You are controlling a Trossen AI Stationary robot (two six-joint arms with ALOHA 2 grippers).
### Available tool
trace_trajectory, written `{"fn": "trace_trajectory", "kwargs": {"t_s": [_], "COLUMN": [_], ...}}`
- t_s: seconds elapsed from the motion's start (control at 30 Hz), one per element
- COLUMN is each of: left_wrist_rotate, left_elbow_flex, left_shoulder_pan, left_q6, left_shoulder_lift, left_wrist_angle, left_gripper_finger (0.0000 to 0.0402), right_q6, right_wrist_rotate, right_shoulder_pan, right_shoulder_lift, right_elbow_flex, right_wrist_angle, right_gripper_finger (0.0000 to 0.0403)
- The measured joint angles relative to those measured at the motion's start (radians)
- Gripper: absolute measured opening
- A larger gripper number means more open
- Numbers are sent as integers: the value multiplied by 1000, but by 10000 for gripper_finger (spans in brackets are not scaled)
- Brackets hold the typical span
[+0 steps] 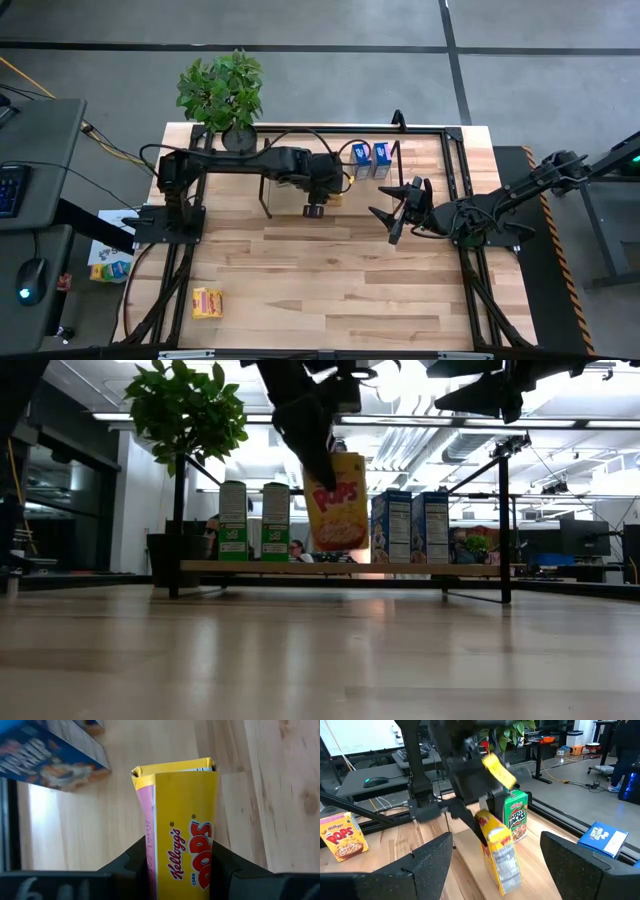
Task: Stack cereal on shelf
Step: Put the top yellow cereal box on the shelf
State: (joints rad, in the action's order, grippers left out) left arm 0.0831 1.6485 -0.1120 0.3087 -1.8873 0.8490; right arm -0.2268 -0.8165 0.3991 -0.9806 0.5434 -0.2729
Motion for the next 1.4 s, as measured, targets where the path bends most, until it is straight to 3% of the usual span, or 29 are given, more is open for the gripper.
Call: {"fn": "trace_trajectory", "kwargs": {"t_s": [0.57,1.03,1.2,1.4], "left_wrist_rotate": [7,11,11,11], "left_elbow_flex": [2,30,85,224], "left_shoulder_pan": [2,3,7,10], "left_q6": [6,-45,-53,-90], "left_shoulder_lift": [-37,-42,-41,-40], "left_wrist_angle": [-1,14,38,177], "left_gripper_finger": [120,235,247,246], "right_q6": [-2,-1,-1,0], "right_wrist_rotate": [-6,-5,-4,-4], "right_shoulder_pan": [0,0,0,0], "right_shoulder_lift": [0,0,0,0], "right_elbow_flex": [0,0,0,0], "right_wrist_angle": [7,6,6,7], "right_gripper_finger": [296,296,296,296]}}
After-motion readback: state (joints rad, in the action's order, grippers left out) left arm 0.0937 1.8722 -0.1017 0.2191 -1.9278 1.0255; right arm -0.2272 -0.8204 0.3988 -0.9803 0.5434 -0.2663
